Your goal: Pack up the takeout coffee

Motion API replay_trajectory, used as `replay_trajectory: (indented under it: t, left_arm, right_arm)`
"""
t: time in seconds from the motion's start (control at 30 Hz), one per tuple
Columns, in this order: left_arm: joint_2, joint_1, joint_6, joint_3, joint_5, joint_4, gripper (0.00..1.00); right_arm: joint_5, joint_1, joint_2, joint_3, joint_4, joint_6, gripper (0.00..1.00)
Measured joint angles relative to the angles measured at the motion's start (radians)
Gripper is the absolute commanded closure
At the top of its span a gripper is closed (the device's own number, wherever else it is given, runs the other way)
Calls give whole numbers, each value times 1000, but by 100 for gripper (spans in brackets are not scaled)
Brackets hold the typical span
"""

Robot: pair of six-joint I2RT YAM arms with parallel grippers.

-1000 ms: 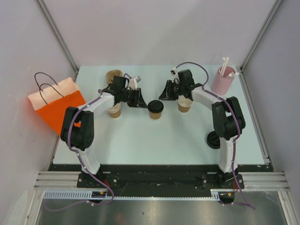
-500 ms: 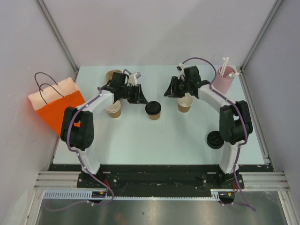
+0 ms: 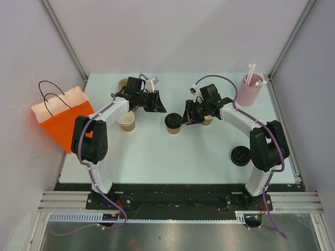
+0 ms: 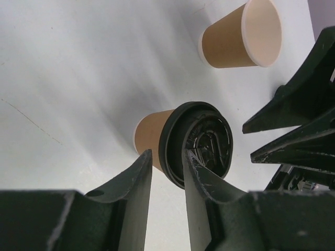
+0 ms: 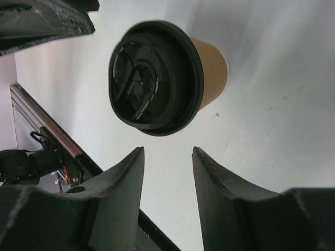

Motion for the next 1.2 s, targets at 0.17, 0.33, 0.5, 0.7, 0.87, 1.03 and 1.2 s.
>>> replay_trajectory:
  t: [0.17,0.33,0.5,0.7,0.87,1.03,1.2]
  left_arm:
    - [19,-1,0,0,-13,-5,67]
    - [19,-8,2,-12,-15,-4,68]
    - [23,-12,2,-31,-14,-6,69]
    - [26,-13,1,-47,-10,-9,69]
    - [26,-13,1,-53,-4,-6,69]
    - [27,-13,0,-68,3,2,71]
    - [28,-13,0,-69,10,7,74]
  right_arm:
    - [-9,1,0,-21,-13,6,57]
    - [-18,-8,4,-21,6,16,60]
    - [-28,-11,32,-22,29,27,61]
    - [-36,-11,63,-25,47,37,62]
    - [-45,-11,76,-26,62,48,62]
    - [-66,-13,85,-26,71,63,63]
    - [-89,-21,99,-26,79,79,64]
